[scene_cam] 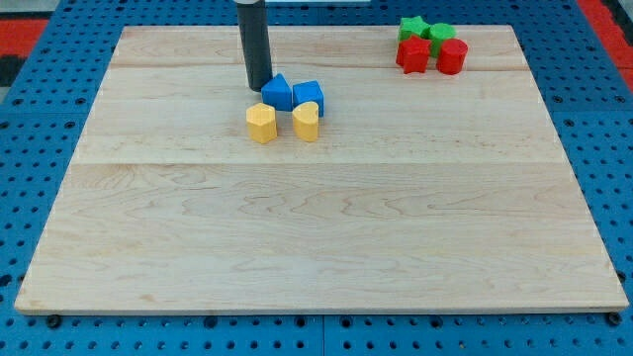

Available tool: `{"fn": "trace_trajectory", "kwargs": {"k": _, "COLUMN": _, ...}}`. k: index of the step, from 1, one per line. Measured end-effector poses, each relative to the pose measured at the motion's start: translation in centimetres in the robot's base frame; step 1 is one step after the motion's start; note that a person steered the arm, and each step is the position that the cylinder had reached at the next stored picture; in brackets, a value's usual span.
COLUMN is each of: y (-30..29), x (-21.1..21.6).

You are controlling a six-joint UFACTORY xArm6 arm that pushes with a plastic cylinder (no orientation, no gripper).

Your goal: Move your arm towards blue cube

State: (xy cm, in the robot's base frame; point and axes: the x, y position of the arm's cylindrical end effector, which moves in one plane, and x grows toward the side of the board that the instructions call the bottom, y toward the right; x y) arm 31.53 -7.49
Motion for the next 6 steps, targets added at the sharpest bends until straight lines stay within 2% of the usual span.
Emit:
{"fn": "trace_trajectory", "kwargs": {"k": 4, "y": 1.7, "x": 1.1}}
{"fn": "trace_trajectory", "kwargs": {"k": 5, "y": 1.8, "x": -1.4}}
{"fn": "trace_trajectory", "kwargs": {"k": 6, "y": 5.5, "x": -3.5}}
